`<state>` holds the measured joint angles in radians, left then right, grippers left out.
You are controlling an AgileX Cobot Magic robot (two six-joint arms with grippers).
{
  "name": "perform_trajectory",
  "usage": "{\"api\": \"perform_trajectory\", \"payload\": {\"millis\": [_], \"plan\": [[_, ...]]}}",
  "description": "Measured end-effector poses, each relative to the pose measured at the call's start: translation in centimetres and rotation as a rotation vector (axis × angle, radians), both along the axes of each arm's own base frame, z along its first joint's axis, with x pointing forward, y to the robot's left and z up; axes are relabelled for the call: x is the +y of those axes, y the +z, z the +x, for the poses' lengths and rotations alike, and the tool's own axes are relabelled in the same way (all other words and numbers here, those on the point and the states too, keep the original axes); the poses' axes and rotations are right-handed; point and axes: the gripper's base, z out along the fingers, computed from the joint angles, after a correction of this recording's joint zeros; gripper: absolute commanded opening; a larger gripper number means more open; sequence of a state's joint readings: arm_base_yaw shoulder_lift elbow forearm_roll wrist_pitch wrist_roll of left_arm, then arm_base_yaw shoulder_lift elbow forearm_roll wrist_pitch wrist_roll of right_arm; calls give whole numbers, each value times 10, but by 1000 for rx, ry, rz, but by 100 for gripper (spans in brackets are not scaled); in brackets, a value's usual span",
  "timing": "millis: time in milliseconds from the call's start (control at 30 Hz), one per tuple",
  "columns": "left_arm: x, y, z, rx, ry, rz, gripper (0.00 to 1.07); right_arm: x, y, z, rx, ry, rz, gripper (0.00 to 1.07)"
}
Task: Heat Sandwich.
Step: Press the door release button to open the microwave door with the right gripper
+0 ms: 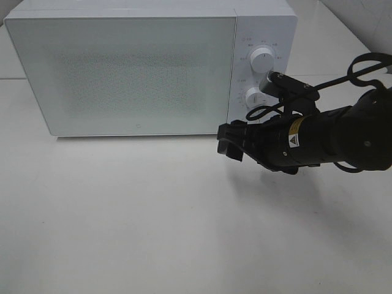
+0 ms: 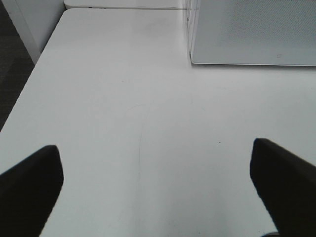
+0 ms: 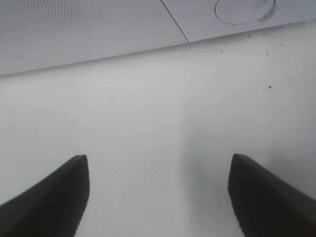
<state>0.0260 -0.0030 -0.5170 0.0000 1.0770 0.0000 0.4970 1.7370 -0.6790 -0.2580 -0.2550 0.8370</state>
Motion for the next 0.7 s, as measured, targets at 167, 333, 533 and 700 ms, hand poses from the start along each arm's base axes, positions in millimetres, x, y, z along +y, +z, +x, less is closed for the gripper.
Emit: {"api": "perform_trajectory", "payload": {"millis": [167, 333, 533, 700], "plan": [[0, 0, 0, 0, 0, 0, 98, -8, 7, -8, 24, 88, -156, 76], [0, 0, 0, 0, 0, 0, 98, -20, 17, -17, 81, 196, -362, 76], [0, 0, 0, 0, 0, 0, 98, -32, 35, -27, 144, 265, -500, 76], [0, 0, 0, 0, 0, 0, 98, -41, 58, -40, 159, 245, -521, 76]]}}
